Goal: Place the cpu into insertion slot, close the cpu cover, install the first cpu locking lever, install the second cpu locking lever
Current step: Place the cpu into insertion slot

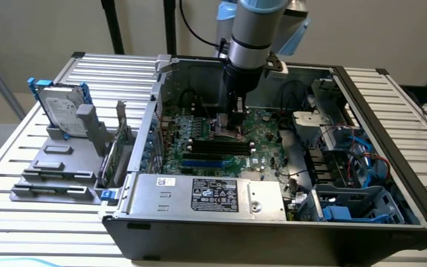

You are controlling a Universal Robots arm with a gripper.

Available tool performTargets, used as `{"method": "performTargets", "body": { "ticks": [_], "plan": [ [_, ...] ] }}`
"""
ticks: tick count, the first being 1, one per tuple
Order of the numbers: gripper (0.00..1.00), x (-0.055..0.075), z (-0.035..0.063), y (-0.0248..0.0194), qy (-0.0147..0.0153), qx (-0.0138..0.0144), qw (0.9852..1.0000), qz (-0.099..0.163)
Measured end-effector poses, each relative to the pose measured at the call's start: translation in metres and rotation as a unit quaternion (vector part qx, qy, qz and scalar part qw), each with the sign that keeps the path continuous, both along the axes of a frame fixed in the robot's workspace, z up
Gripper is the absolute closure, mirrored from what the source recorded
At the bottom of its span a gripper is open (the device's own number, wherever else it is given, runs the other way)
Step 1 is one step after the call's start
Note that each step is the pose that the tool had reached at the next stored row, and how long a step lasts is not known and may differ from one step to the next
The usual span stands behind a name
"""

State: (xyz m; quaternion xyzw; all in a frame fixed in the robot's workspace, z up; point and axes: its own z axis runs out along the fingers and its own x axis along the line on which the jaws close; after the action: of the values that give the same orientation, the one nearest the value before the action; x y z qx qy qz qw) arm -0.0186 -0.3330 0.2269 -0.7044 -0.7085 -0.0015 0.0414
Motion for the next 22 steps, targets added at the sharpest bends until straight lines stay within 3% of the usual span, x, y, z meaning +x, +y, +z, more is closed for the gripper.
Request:
{"method": "performTargets", "body": {
  "ticks": [7,14,22],
  "plan": [
    [0.45,-0.001,-0.0102,0.0000,0.0000,-0.0065,1.0000,0.000],
    [0.45,-0.001,-0.0154,0.0021,0.0000,-0.0084,1.0000,0.000],
    [0.45,-0.001,-0.0204,0.0062,0.0000,-0.0202,0.9998,0.000]
  ]
}}
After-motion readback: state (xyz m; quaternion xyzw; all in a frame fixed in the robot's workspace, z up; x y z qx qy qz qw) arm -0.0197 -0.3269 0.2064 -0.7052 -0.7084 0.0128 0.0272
